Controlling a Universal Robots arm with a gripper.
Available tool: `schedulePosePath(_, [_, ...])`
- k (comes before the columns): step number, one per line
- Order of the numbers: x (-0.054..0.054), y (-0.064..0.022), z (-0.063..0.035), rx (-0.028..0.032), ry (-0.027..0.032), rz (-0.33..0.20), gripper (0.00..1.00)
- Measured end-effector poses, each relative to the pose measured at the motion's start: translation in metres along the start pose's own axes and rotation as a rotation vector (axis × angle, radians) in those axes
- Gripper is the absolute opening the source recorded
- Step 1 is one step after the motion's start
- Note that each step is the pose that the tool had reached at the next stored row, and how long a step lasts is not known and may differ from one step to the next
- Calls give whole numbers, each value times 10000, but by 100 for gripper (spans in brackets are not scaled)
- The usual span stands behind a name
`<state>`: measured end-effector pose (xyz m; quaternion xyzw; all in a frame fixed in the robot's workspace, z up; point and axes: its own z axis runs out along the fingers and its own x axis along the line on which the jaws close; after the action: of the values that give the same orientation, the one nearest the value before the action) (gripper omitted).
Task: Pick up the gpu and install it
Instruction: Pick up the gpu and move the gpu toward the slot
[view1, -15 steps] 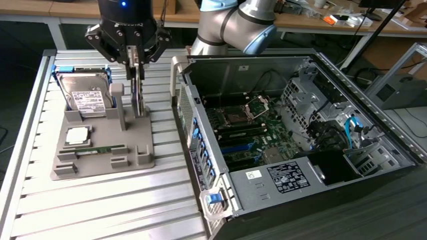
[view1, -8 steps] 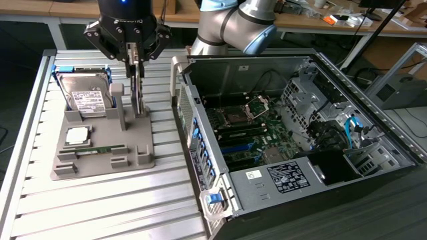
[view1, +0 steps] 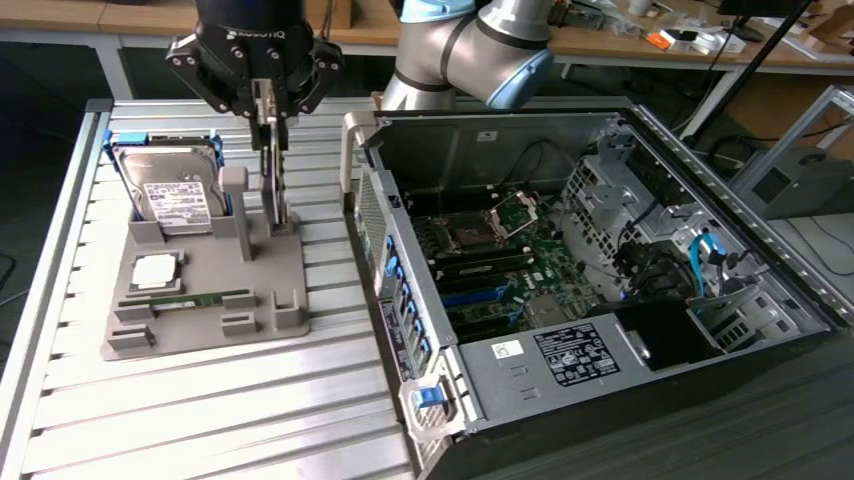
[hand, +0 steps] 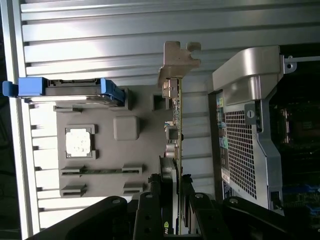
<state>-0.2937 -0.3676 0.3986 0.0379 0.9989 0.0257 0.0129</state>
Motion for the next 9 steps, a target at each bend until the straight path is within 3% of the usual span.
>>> schedulePosePath(9, [-2, 4, -74, -15, 1, 1, 27])
